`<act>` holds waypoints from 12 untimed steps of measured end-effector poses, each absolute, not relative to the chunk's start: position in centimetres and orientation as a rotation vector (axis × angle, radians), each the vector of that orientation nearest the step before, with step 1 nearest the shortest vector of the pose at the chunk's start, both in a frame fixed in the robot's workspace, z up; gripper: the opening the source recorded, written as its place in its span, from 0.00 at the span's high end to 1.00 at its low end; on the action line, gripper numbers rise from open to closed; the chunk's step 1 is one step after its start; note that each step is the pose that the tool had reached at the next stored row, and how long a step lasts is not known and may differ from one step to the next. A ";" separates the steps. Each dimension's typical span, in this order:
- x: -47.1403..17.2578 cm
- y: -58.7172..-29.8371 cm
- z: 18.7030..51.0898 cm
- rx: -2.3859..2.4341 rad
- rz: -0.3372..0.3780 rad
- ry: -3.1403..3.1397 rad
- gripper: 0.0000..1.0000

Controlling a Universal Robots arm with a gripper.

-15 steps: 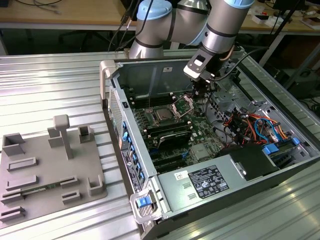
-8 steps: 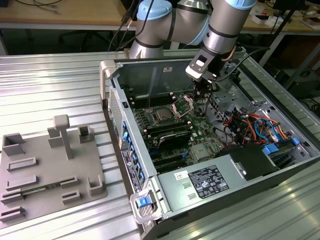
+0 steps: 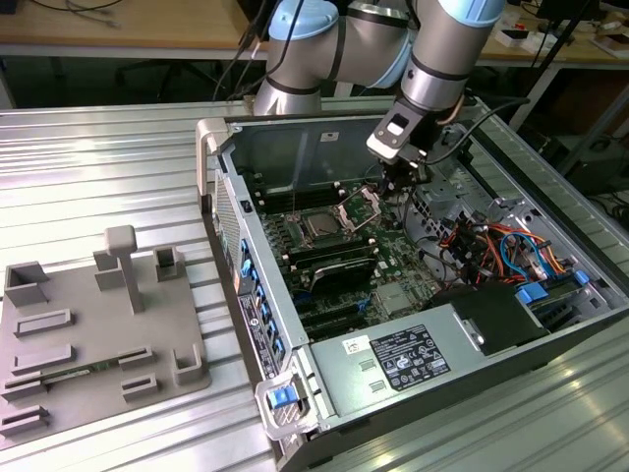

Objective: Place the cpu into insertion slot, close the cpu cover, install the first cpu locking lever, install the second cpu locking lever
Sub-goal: 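Close the cpu cover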

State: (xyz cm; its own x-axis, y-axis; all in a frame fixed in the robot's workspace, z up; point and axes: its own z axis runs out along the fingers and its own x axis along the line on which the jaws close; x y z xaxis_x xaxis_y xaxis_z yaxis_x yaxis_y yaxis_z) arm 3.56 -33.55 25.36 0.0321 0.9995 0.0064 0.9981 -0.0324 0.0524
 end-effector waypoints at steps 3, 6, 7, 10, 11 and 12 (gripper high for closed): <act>3.6 -33.5 24.6 2.233 0.064 2.162 0.89; 3.5 -33.6 24.4 2.233 0.065 2.163 0.89; 3.4 -33.6 24.4 2.234 0.066 2.163 0.89; 3.1 -33.6 24.4 2.234 0.067 2.163 0.89; 3.0 -33.5 24.4 2.235 0.068 2.163 0.89; 2.9 -33.6 24.4 2.235 0.068 2.164 0.89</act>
